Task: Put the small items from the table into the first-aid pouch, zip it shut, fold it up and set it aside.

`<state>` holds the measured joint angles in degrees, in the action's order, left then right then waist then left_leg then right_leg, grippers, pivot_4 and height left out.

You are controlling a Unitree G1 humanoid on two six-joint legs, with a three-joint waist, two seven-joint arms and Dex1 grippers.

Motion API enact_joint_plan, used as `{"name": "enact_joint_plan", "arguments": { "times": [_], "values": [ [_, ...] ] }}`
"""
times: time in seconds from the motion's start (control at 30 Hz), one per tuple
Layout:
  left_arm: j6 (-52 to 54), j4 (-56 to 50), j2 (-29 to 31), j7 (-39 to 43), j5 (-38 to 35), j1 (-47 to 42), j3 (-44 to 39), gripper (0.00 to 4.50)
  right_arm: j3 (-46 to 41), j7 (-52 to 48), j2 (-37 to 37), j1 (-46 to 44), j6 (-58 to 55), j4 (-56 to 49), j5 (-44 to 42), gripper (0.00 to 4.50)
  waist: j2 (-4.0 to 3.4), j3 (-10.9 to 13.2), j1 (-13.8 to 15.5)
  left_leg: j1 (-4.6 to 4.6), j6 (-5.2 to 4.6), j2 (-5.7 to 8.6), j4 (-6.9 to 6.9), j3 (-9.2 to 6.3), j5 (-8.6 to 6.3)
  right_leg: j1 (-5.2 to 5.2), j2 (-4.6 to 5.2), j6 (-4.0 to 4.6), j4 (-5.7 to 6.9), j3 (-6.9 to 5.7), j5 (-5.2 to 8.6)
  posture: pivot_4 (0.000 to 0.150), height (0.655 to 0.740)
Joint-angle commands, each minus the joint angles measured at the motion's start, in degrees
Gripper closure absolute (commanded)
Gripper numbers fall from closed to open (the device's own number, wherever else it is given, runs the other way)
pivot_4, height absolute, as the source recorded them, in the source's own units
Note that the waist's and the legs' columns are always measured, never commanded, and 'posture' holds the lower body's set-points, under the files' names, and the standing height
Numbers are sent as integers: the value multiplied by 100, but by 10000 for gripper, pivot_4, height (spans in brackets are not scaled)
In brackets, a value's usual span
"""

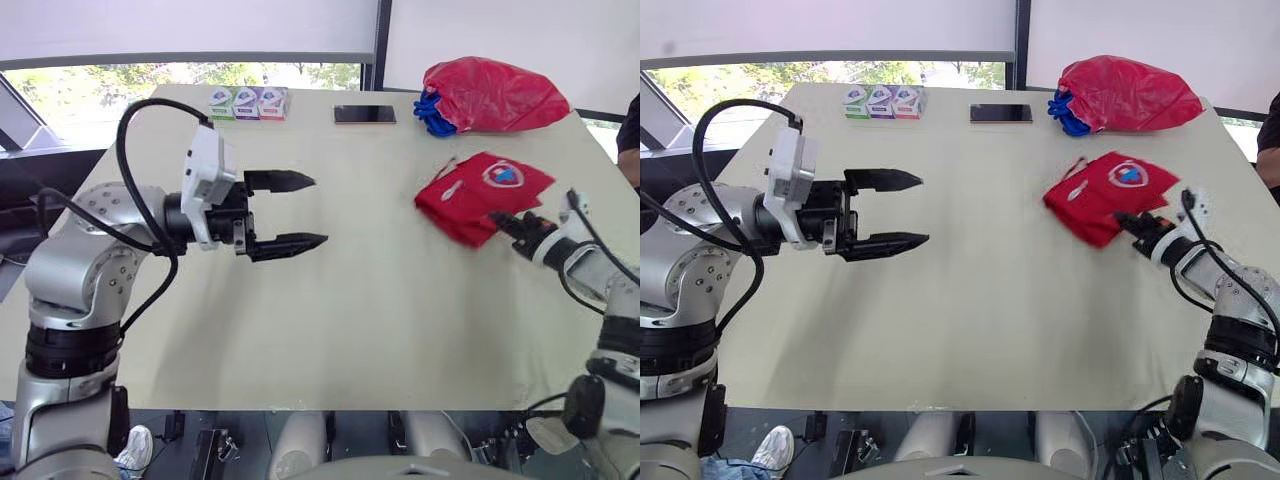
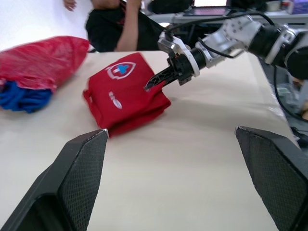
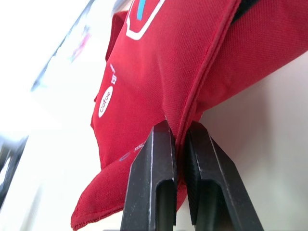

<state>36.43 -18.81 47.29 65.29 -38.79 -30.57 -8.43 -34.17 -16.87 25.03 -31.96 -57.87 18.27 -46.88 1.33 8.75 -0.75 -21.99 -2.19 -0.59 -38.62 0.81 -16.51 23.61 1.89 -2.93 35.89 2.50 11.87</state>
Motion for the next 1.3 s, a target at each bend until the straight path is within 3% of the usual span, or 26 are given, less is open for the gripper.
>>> {"name": "enact_joint_plan", "arguments": {
  "times": [0.03, 0.2, 0.37, 0.4, 0.47, 0.6, 0.63, 0.67, 0.77, 0.97, 1.07, 1.17, 1.3],
  "values": [
    [24, 35, -209, -500, -101, -292, -158, 0, -822, 1095, -445, -350, 1125, 276, -45, 44570, -1, 0, -7, 0, 1, 0, 2, 0, 0, 0, 0, 0, 0, -1, 0, 1500, 7400],
    [185, -116, -384, -911, -169, -256, -121, 0, -1312, 2059, -939, -884, 2659, 1048, 77, 44570, -7, 2, -39, 5, 1, 0, 11, 3, 0, 1, 3, 0, -2, 11, -1, 1500, 7400],
    [191, -148, -330, -996, -169, -200, -144, 0, -1001, 1988, -1043, -850, 2742, 1172, 137, 44570, -7, 2, -20, 3, 1, 0, 11, 0, 0, -1, 4, 1, -1, 0, -1, 1500, 7400],
    [193, -164, -311, -1006, -176, -175, -159, 0, -941, 1925, -1044, -790, 2708, 1127, 128, 36965, -7, 2, -29, 4, 0, 0, 11, -1, 0, -1, 5, 1, -1, 4, -1, 1500, 7400],
    [201, -209, -273, -1034, -193, -106, -203, 0, -875, 1839, -1020, -660, 2554, 989, 35, 30097, -7, 2, -38, 4, 0, 0, 11, -2, 0, -1, 5, 1, -2, 6, -1, 1500, 7400],
    [217, -300, -180, -1097, -240, 148, -330, 0, -491, 1416, -856, -124, 2130, 301, 20, 8283, -9, 1, -54, 7, 0, -3, 13, -2, 0, -1, 4, 1, -1, 7, -1, 1500, 7400],
    [217, -328, -147, -1112, -243, 284, -383, 0, -208, 1078, -689, 172, 1993, -23, 126, 5939, -10, 0, -54, 8, 0, -3, 16, -3, 0, 0, 4, 2, -1, 6, 0, 1500, 7400],
    [212, -347, -122, -1125, -251, 375, -413, 0, -14, 855, -569, 368, 1912, -232, 192, 373, -13, 0, -41, 10, 0, -4, 18, -3, 0, -1, 4, 2, -1, 6, 0, 1500, 7400],
    [227, -444, -34, -1144, -231, 1083, -644, 0, 749, -417, 149, 1373, 2128, -1186, 609, 106, -12, 1, -24, 7, 0, -4, 23, -6, 0, 0, 5, 2, -5, 3, 1, 1500, 7400],
    [-428, -248, -112, -1170, 266, 2764, -1198, 0, 1066, -3341, 1358, 3083, 4744, -1989, 1610, 106, -34, 3, -38, 24, -12, -6, 26, 29, -8, -1, 9, -11, -12, 26, 9, 1500, 7400],
    [-632, -241, -276, -1107, 258, 3466, -1431, 0, 901, -4428, 1776, 3584, 5397, -1957, 1573, 106, -21, 5, -34, 35, -13, -11, 21, 39, -9, -7, 10, -11, -11, 32, 32, 1500, 7400],
    [-771, -258, -483, -1109, 184, 3916, -1591, 0, 610, -5327, 2034, 3881, 5290, -1929, 991, 106, -13, 2, -11, 36, -13, -25, 10, 43, -8, -9, 10, -9, -8, 29, 35, 1500, 7400],
    [-999, -259, -565, -1169, 488, 4358, -1486, 0, 464, -5645, 2141, 3869, 5302, -1566, 917, 106, -9, 0, 6, 36, -12, -31, 1, 44, -8, -9, 11, -8, -3, 24, 34, 1500, 7400]
  ]
}}
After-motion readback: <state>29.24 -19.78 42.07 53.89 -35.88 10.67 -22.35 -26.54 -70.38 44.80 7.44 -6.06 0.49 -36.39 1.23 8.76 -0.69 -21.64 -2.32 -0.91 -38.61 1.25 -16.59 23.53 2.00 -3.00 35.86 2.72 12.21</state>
